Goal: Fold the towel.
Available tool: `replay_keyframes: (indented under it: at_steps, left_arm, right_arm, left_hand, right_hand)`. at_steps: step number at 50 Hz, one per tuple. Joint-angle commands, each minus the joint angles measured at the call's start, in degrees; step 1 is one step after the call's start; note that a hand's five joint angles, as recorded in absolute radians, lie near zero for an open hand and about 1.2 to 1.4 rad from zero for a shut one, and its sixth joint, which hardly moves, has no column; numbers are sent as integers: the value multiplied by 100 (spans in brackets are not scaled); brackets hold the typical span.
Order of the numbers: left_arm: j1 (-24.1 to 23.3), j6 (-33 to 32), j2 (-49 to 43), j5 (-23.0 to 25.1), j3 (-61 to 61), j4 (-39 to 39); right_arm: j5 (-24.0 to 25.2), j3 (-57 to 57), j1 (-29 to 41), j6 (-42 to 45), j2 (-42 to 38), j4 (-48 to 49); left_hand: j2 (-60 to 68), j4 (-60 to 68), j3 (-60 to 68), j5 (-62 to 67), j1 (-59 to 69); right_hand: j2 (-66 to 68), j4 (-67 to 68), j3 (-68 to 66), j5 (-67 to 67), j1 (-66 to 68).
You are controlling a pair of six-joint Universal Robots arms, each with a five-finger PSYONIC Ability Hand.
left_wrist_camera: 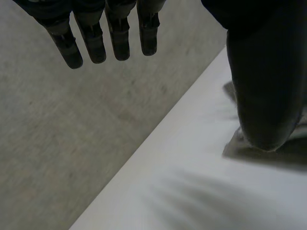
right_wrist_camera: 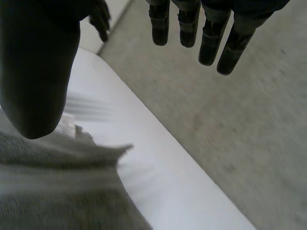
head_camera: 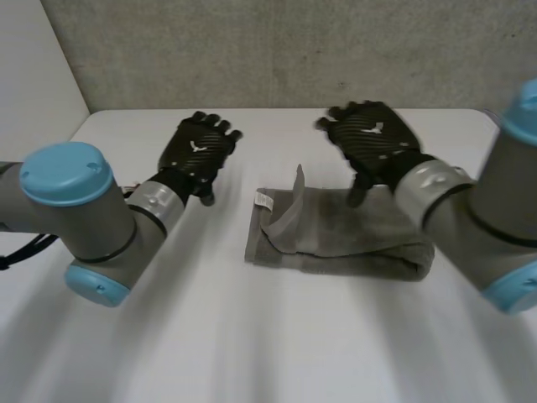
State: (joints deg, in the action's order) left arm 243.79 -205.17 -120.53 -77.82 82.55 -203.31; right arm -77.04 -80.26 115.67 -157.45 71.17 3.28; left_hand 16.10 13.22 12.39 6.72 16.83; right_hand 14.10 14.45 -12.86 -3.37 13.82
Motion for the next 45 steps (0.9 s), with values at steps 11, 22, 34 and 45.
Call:
replay_keyframes:
  at_steps: [11, 22, 34, 45]
  left_arm:
    - [-718, 381, -295, 240, -38, 187]
    - [-1228, 390, -225, 856, -20, 591]
    - [-1317, 319, -611, 909, -73, 741]
    - [-877, 136, -743, 278, 6, 749]
  right_arm:
    - [505, -1843, -1502, -32, 265, 277]
    - [655, -2293, -1758, 223, 142, 498]
    - [672, -2688, -2250, 566, 63, 629]
    - [813, -2784, -2321, 557, -192, 717]
  left_hand:
    - [472, -322, -239, 409, 398]
    - [472, -322, -239, 409, 398]
    - [472, -322, -239, 409, 398]
    - [472, -322, -239, 409, 398]
  right_hand:
    - [-303, -445, 286, 231, -276]
    - [69, -445, 286, -142, 97]
    - [1395, -445, 286, -1468, 1423]
    - [2104, -445, 286, -2176, 2131]
